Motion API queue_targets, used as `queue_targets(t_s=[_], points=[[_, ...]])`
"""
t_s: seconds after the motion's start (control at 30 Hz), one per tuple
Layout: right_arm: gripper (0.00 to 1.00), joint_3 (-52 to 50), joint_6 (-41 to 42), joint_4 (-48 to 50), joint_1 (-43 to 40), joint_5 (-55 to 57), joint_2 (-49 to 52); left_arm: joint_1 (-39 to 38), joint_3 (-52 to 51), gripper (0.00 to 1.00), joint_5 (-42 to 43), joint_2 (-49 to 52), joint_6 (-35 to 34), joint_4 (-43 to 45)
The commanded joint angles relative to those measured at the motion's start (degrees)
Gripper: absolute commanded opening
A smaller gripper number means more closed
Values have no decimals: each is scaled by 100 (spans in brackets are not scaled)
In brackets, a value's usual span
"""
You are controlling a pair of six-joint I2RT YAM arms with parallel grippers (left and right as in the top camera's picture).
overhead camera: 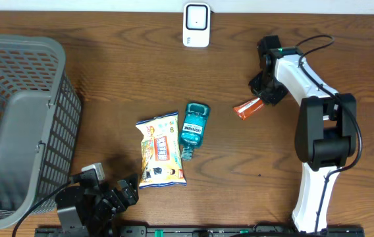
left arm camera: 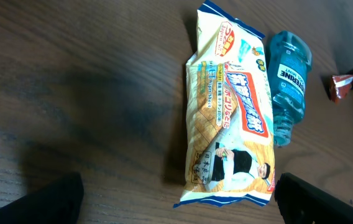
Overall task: Scan the item barcode
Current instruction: 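Lift the red bar and reorient it upright in the right gripper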
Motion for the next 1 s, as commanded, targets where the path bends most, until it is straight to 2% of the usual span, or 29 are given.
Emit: queue_targets(t_s=[0.0,0.1,0.2,0.47,0.7,0.97], points=[[1,-203,-127,55,-22,-13,1036,20,-33,98,59,-9,98,-223],[1,-203,-74,-28,-35,-37,1263,20,-33,98,57,-9,98,-223],[1,-199,330,-173,-42,-42,1108,20,-33,98,59,-9,98,-223],[1,-201,1137,-136,-13,-234,-166,20,-33,98,59,-9,98,-223],[1,-201,1246,208,140,-208,-1115,20,-33,98,59,-9,98,-223],[1,-201,1349,181,442,-160,-1521,20,-33,98,59,-9,98,-223]])
